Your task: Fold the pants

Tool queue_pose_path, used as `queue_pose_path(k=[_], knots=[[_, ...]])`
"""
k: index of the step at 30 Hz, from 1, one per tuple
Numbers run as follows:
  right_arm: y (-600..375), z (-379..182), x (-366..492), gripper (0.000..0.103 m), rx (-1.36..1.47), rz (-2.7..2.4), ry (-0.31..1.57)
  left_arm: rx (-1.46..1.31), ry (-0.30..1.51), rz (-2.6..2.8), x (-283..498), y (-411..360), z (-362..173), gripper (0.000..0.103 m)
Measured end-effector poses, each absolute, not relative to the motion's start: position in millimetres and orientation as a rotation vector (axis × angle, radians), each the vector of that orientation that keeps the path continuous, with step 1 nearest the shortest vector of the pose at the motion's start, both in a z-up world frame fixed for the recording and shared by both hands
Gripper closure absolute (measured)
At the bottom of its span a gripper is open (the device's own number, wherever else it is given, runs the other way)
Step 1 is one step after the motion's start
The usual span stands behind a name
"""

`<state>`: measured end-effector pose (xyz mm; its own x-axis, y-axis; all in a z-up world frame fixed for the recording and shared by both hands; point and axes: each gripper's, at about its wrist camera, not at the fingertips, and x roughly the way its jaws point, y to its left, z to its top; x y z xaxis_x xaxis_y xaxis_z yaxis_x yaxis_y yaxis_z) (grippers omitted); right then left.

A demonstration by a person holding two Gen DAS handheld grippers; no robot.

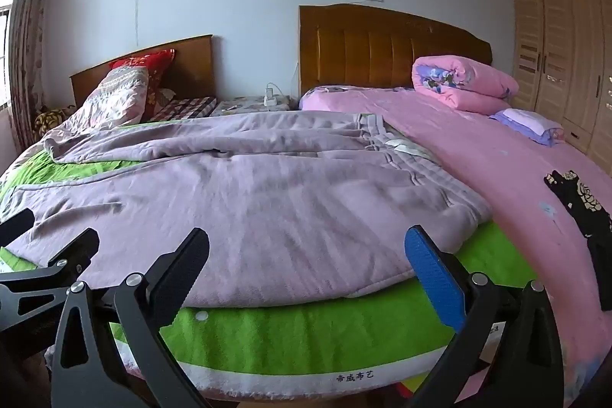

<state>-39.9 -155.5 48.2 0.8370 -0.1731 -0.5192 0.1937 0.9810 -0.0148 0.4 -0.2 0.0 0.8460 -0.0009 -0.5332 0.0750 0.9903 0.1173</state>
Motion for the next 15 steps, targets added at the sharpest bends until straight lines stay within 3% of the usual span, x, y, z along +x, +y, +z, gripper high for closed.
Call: queue_pose_path(k=[15], knots=[[-145, 43, -38, 0.004, 0.029, -0.191, 0.547, 0.123, 0.576, -0.043, 0, 4, -7, 0.001]])
